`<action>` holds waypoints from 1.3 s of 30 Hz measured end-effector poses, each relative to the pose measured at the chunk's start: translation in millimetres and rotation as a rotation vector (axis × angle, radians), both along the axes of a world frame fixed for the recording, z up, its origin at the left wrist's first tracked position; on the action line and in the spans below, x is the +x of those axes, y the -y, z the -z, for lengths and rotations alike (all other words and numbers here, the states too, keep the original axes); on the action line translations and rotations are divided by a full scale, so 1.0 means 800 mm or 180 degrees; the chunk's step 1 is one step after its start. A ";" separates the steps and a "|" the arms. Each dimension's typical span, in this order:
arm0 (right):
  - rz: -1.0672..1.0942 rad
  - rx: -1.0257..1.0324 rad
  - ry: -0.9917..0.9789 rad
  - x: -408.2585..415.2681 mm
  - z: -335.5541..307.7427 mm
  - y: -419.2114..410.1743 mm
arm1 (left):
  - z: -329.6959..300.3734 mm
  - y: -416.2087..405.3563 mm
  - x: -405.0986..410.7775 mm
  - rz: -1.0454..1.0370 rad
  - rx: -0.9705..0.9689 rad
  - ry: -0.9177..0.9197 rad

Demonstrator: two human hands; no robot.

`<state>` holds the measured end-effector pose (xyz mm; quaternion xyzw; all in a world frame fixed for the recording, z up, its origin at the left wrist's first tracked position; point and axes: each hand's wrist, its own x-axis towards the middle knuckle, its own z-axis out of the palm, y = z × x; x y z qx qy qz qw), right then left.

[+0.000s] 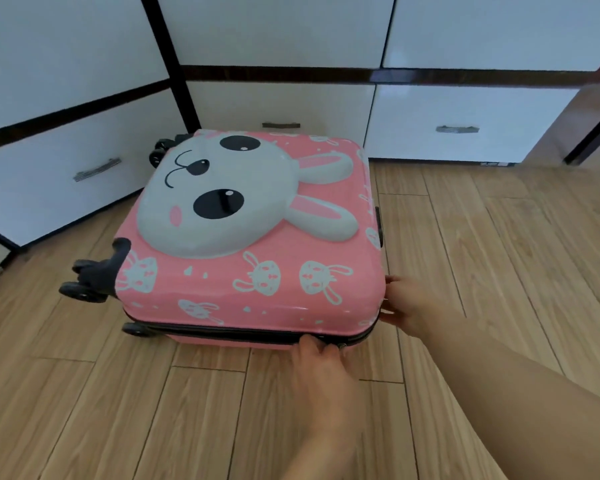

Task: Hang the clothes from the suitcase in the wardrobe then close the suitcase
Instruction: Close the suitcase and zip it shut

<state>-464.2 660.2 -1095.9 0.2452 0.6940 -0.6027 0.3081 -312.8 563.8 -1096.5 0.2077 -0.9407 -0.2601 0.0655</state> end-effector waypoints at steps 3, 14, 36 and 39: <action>0.0366 -0.0305 0.0217 -0.009 0.002 0.003 | 0.003 0.008 0.000 0.0136 -0.0081 -0.0111; -0.0253 0.0131 0.0061 0.007 -0.001 -0.015 | 0.012 0.018 0.013 0.0233 0.0089 -0.0355; 0.0749 0.0040 0.0456 -0.006 -0.010 -0.015 | 0.001 0.022 0.012 0.0153 0.0079 -0.0522; 0.1030 0.0131 0.0513 0.002 -0.021 -0.046 | -0.006 0.014 0.000 0.0501 0.0080 -0.0427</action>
